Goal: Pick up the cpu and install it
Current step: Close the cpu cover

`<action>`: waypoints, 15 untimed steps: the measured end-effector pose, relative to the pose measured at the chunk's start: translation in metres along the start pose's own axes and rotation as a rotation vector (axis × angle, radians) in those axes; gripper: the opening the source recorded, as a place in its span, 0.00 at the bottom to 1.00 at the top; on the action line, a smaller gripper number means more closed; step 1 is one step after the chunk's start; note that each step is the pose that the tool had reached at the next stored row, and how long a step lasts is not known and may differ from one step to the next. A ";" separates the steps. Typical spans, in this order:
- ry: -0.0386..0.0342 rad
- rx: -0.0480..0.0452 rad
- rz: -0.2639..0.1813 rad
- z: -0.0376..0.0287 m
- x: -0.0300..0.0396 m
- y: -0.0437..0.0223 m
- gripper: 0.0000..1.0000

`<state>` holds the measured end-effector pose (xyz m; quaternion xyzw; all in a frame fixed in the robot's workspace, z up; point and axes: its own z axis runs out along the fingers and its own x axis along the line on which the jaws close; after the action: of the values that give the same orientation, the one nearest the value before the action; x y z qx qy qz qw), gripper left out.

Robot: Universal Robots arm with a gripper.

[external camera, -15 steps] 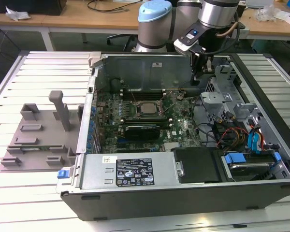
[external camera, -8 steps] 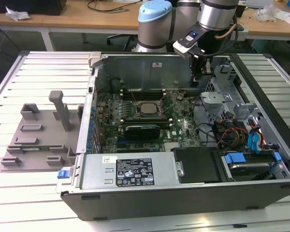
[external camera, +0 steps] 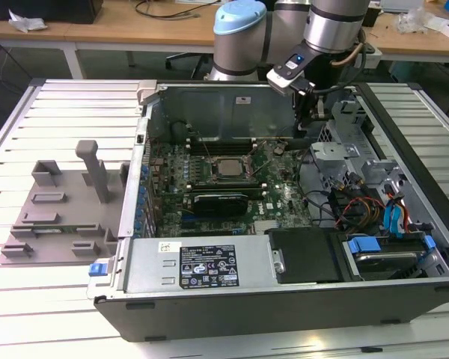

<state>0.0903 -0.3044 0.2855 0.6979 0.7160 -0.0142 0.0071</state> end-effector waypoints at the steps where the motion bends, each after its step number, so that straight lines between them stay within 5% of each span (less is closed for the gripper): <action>1: 0.0001 0.0000 0.000 0.0007 0.0000 0.0000 0.11; 15: 0.0000 0.0000 0.000 0.0108 0.0003 0.0001 0.11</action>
<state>0.0903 -0.3044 0.2746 0.6979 0.7160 -0.0141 0.0071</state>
